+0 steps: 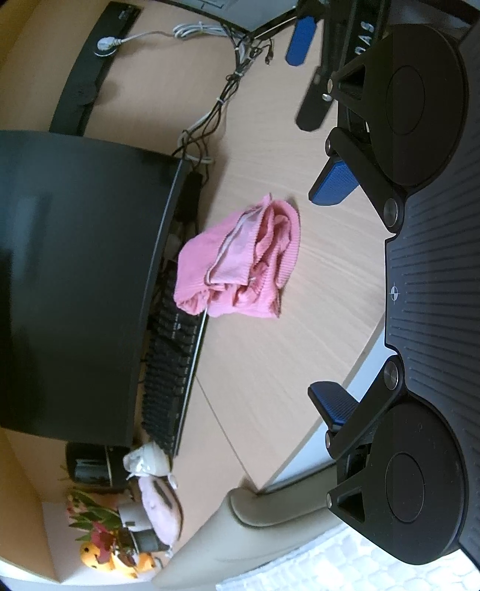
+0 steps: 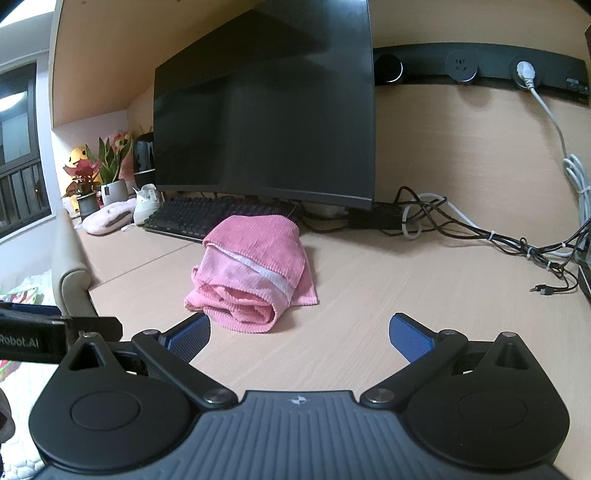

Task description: Fold clothes

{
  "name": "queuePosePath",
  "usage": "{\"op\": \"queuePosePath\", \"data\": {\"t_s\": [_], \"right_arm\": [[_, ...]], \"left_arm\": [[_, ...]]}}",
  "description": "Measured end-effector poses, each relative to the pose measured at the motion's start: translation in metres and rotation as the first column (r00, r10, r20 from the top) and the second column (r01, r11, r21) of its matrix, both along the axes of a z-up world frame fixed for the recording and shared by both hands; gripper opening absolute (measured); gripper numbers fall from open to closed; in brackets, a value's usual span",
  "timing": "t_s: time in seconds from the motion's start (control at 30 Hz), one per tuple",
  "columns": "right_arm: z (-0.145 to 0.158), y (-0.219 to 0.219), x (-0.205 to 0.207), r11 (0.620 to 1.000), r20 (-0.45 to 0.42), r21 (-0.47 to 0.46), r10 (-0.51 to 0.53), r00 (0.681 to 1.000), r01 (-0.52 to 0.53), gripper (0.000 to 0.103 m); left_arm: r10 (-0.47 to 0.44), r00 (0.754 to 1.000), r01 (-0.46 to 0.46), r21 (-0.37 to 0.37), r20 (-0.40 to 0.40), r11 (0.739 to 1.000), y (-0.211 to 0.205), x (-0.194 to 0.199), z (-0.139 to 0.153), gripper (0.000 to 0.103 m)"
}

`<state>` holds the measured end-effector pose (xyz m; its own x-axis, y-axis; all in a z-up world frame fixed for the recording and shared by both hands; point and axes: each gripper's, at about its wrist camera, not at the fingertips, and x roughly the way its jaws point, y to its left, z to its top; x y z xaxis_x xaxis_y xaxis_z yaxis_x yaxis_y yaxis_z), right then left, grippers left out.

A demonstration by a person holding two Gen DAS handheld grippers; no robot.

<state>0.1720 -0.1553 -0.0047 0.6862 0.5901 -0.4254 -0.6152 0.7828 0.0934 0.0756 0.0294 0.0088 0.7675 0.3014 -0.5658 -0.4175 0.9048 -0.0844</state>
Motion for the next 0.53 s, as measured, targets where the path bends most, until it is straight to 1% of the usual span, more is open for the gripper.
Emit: {"op": "queuePosePath", "data": {"t_s": [0.17,0.33,0.47,0.53], "right_arm": [[-0.001,0.004,-0.002,1.000,0.008,-0.011,0.015,1.000,-0.015,0.103],[0.002,0.005,-0.001,1.000,0.021,-0.003,0.011,1.000,-0.011,0.103],[0.006,0.005,0.002,0.998,0.011,0.007,0.058,0.998,-0.058,0.103],[0.014,0.005,0.003,0.996,0.003,0.023,0.086,0.996,-0.086,0.103]], "left_arm": [[0.010,1.000,-0.010,-0.007,-0.013,1.000,0.002,0.000,-0.002,0.103],[0.021,0.999,-0.021,-0.014,-0.025,1.000,0.004,0.000,-0.005,0.103],[0.035,0.999,-0.036,-0.017,-0.027,0.999,0.007,0.002,-0.006,0.103],[0.058,0.998,-0.058,-0.010,-0.008,0.998,0.010,0.002,-0.005,0.103]]}}
